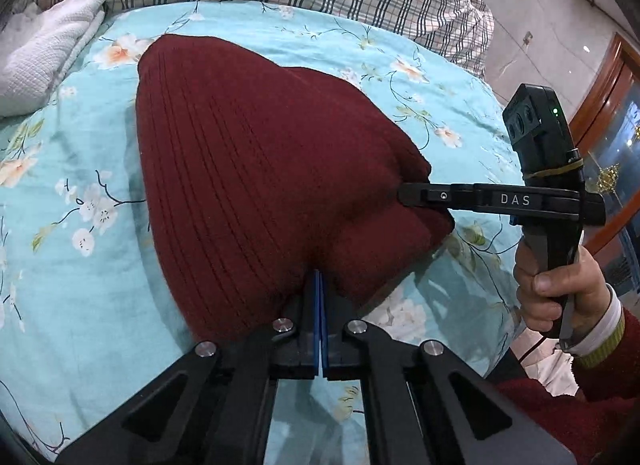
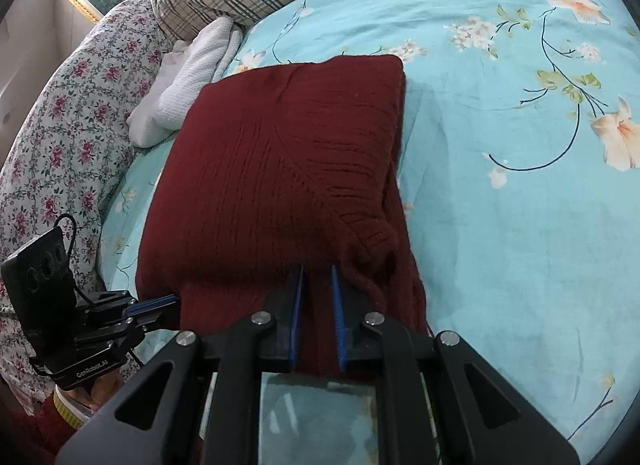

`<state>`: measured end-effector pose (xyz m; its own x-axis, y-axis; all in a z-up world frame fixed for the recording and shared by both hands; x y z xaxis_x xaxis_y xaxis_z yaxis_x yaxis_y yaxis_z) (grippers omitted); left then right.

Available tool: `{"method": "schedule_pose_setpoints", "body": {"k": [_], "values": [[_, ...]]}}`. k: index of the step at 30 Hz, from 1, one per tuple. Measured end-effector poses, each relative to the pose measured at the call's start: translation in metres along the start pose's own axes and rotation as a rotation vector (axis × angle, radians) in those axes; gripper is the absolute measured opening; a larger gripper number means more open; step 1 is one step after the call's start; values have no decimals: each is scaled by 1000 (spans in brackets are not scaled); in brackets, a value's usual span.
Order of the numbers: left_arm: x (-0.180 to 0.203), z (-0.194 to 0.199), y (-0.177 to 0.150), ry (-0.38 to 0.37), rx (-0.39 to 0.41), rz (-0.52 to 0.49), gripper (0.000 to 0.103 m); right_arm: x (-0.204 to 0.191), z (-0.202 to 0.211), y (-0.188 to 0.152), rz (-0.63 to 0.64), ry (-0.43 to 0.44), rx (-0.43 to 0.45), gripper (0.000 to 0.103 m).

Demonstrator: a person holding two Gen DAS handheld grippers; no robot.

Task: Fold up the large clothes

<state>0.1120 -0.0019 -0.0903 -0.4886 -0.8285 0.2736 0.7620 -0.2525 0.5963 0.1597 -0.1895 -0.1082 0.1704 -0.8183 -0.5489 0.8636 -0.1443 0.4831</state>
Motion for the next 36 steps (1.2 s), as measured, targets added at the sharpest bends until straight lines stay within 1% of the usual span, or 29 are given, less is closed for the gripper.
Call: {"method": "schedule_pose_setpoints", "body": {"k": [4, 5, 6, 7, 8, 9, 10, 12, 13, 14, 16, 17, 18, 19, 20, 22, 25, 29, 36], "values": [[3, 18, 1, -22, 33, 20, 1, -2, 4, 0, 8, -8, -3, 14], [6, 27, 2, -32, 48, 22, 3, -6, 8, -1, 16, -11, 0, 15], [7, 38, 4, -41, 71, 28, 11, -9, 14, -1, 25, -16, 6, 15], [7, 48, 6, -45, 100, 35, 25, -14, 20, -1, 35, -12, 17, 15], [6, 62, 10, -36, 143, 51, 33, -19, 25, 0, 41, -5, 30, 15], [1, 69, 13, -16, 168, 65, 46, -26, 33, 4, 56, 13, 59, 16], [-4, 75, 17, 18, 191, 85, 49, -32, 38, 7, 69, 24, 81, 16], [-16, 78, 25, 79, 208, 125, 51, -42, 43, 15, 93, 21, 122, 16], [-21, 73, 28, 102, 193, 137, 54, -45, 41, 20, 104, 6, 137, 17], [-26, 65, 30, 132, 164, 148, 54, -47, 37, 23, 115, -15, 141, 20], [-31, 43, 30, 179, 110, 147, 56, -44, 21, 28, 130, -70, 119, 22], [-32, 29, 27, 201, 67, 138, 57, -39, 11, 26, 130, -112, 94, 22], [-33, 24, 24, 211, 53, 135, 61, -31, -2, 23, 124, -156, 59, 22], [-33, 19, 22, 216, 47, 134, 63, -24, -10, 19, 115, -157, 44, 21], [-32, 16, 22, 217, 43, 136, 63, -19, -11, 15, 109, -144, 63, 21], [-31, 14, 19, 236, 38, 134, 64, -18, -8, 13, 115, -141, 81, 21], [-30, 11, 20, 248, 28, 137, 65, -19, -7, 15, 119, -151, 77, 21], [-29, 14, 17, 267, 35, 135, 65, -17, -6, 15, 107, -141, 80, 21], [-31, 14, 19, 272, 36, 138, 65, -18, -8, 16, 104, -145, 79, 21]]}}
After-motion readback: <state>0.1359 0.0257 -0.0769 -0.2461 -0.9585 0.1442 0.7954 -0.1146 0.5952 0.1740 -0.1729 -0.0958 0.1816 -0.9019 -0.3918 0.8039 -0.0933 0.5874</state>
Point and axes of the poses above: each gripper's, at about its wrist camera, not at the fingertips, and z roughly against the way its jaws point, x to its right, y to its top, the point moved 4 cm from there along -z, roughly the way its jaws point, and after that the axes turned 2 degrees about -z, right-handed, at the moved point
